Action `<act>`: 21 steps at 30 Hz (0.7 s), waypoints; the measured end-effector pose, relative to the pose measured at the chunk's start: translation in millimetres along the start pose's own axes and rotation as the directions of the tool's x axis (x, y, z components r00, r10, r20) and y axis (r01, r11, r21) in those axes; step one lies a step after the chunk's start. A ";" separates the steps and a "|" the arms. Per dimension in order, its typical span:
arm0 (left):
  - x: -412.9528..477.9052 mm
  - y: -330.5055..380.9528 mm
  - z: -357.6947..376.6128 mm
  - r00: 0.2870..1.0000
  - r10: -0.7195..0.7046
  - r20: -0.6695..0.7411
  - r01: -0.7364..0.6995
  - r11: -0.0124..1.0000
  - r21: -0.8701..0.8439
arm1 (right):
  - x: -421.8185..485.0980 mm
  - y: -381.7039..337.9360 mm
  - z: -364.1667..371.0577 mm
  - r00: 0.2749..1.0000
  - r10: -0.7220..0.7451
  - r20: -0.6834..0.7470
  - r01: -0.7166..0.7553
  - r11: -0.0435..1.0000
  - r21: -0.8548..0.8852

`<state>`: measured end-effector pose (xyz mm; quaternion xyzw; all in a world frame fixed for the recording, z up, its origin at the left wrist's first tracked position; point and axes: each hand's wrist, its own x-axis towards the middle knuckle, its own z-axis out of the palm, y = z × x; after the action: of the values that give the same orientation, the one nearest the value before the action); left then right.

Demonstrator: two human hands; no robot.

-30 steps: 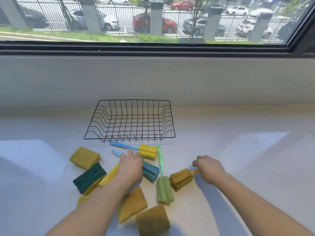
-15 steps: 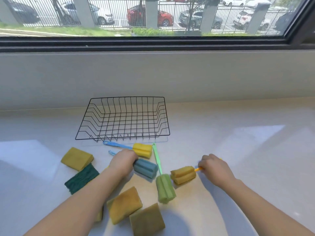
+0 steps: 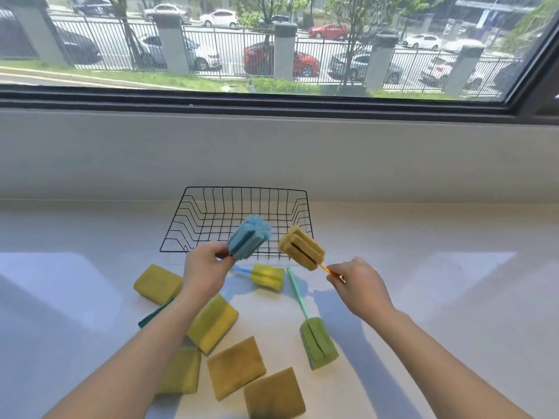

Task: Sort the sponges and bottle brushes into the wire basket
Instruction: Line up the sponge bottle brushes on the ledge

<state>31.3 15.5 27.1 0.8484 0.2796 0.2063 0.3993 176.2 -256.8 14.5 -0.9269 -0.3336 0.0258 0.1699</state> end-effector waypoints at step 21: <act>-99.5 -167.3 -197.6 0.672 -0.639 -0.375 0.462 0.757 -0.462 | 19.2 -341.9 102.7 0.864 -0.204 0.460 -0.123 0.801 0.586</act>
<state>-209.3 150.8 -0.4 0.5558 0.5827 0.3348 0.4892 -34.0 31.8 32.8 -0.7784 -0.3608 0.3656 0.3608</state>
